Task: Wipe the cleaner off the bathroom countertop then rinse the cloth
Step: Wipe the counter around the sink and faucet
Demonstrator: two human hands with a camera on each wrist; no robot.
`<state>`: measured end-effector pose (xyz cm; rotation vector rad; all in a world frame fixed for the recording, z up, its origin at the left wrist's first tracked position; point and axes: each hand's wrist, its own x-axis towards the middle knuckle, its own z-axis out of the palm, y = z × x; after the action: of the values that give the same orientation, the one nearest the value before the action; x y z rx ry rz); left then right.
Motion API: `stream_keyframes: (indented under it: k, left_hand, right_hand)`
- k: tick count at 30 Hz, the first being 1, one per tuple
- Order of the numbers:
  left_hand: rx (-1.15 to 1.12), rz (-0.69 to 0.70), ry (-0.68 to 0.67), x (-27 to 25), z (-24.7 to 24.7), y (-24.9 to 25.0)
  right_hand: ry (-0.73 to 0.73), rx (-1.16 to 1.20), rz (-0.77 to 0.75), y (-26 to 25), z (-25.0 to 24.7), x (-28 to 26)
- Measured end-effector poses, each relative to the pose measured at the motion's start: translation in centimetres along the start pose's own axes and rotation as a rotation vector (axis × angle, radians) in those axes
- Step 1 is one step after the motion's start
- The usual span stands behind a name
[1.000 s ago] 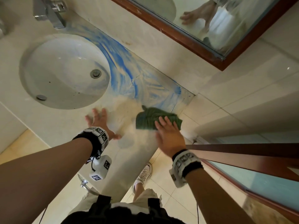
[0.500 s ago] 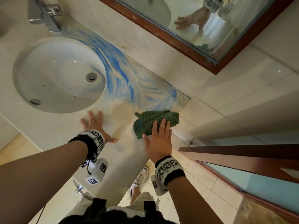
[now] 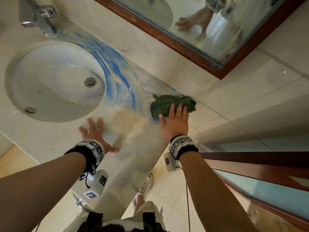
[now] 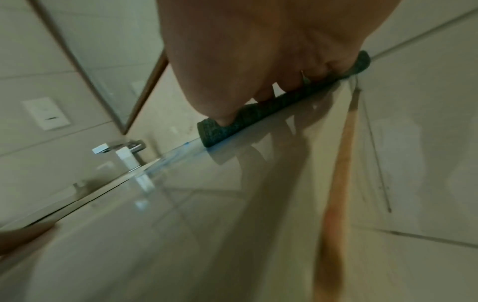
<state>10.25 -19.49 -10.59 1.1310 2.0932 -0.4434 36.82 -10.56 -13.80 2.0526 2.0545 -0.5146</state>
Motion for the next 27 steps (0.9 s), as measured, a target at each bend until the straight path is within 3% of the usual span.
stream_keyframes:
  k: [3, 11, 19, 21, 27]
  left_hand:
    - [-0.008, 0.001, 0.003, 0.2, 0.1, -0.1]
    - [-0.001, 0.007, 0.011, 0.4, 0.2, -0.3]
    - [-0.015, 0.020, 0.006, 0.5, 0.3, -0.4]
    - [-0.011, 0.017, 0.015, 0.5, 0.3, -0.5]
    - [-0.001, 0.021, 0.015, 0.4, 0.1, -0.4]
  right_hand:
    - [-0.008, 0.003, 0.026, -0.1, -0.5, 0.5]
    - [-0.030, 0.021, -0.071, -2.3, 3.5, -10.3]
    - [-0.008, 0.006, 0.046, -0.1, -0.9, 1.5]
    - [-0.003, 0.013, 0.063, 0.0, -1.2, 2.3]
    - [-0.036, 0.040, -0.039, -1.7, 2.3, -7.3]
